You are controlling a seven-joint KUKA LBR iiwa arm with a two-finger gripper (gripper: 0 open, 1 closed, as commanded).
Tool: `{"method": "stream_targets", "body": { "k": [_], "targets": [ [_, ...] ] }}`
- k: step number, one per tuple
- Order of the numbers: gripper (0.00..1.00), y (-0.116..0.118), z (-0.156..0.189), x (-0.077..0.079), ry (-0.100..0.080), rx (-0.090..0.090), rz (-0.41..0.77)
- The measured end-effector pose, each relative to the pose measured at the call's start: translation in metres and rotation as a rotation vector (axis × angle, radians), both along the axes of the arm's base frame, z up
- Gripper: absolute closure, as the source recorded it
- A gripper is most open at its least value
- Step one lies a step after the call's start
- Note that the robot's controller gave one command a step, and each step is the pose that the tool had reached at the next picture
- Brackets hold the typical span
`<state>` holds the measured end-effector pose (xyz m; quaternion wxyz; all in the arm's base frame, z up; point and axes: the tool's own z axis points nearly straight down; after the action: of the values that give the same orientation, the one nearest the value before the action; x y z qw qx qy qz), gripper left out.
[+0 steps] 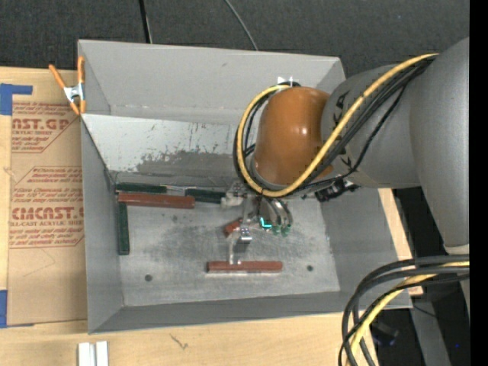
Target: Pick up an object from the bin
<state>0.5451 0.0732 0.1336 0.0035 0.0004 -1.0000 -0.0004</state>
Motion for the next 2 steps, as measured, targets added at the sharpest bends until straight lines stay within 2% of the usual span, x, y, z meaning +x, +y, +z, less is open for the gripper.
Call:
{"method": "stream_targets", "body": {
  "k": [1,2],
  "targets": [
    [0.00,0.000,0.004,0.002,-0.008,0.001,0.000],
    [0.00,-0.022,-0.044,-0.035,-0.025,0.004,-0.088]
  ]
}}
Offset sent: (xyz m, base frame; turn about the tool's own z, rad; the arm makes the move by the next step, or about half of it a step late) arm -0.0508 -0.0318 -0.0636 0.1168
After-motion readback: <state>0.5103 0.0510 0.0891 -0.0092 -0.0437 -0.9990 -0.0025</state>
